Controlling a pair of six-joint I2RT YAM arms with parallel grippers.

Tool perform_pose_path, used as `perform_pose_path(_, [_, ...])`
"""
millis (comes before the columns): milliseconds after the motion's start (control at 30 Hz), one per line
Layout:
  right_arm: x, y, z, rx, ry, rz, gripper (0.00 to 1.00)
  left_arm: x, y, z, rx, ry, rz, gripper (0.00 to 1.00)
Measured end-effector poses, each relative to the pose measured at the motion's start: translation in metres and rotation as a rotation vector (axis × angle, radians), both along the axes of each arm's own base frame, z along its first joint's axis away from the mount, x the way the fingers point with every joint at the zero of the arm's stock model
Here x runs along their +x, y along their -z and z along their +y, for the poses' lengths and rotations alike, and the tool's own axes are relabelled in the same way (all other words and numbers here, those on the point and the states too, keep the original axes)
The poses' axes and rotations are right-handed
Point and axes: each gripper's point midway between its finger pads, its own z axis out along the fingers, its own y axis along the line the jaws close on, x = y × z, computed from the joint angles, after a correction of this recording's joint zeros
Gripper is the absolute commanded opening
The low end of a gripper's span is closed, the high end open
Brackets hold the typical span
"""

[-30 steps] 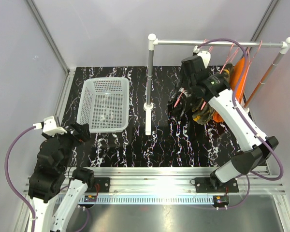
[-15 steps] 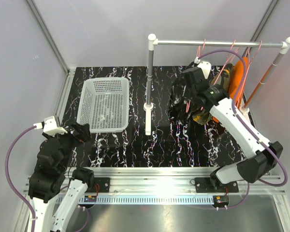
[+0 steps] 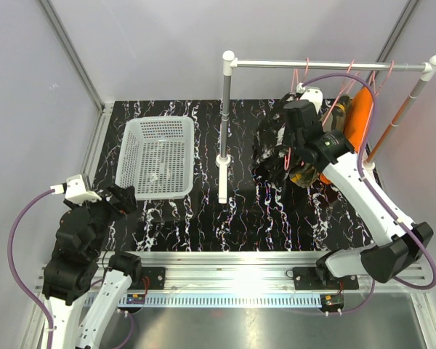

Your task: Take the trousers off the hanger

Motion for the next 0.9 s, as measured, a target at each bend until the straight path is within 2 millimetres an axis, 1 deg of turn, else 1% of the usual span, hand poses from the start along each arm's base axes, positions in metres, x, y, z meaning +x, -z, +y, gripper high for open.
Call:
perform_pose_path(133, [0.004, 0.005, -0.005, 0.015, -0.005, -0.014, 0.20, 0.000, 0.000, 0.000, 0.000, 0.000, 0.000, 0.99])
perform_pose_path(333, [0.007, 0.018, -0.003, 0.020, -0.031, -0.002, 0.17, 0.000, 0.000, 0.000, -0.001, 0.003, -0.001, 0.99])
perform_pose_path(433, [0.009, 0.017, -0.002, 0.021, -0.042, -0.013, 0.14, 0.000, 0.000, -0.001, -0.001, 0.005, 0.000, 0.99])
perform_pose_path(467, [0.010, 0.016, -0.002, 0.020, -0.043, -0.017, 0.11, 0.000, 0.000, -0.001, -0.001, 0.005, 0.000, 0.99])
perform_pose_path(500, [0.010, 0.015, -0.002, 0.019, -0.046, -0.022, 0.00, 0.000, 0.000, -0.001, -0.001, 0.006, 0.000, 0.99])
perform_pose_path(667, [0.007, 0.013, -0.002, 0.016, -0.081, -0.040, 0.00, 0.000, 0.000, -0.001, -0.001, 0.006, 0.000, 0.99])
perform_pose_path(833, [0.000, 0.006, -0.005, -0.014, -0.127, -0.039, 0.00, 0.000, 0.000, -0.003, 0.001, 0.016, 0.001, 0.99])
perform_pose_path(900, [-0.003, 0.000, -0.004, -0.029, -0.152, -0.037, 0.00, 0.000, 0.000, -0.003, 0.000, 0.021, 0.000, 0.99])
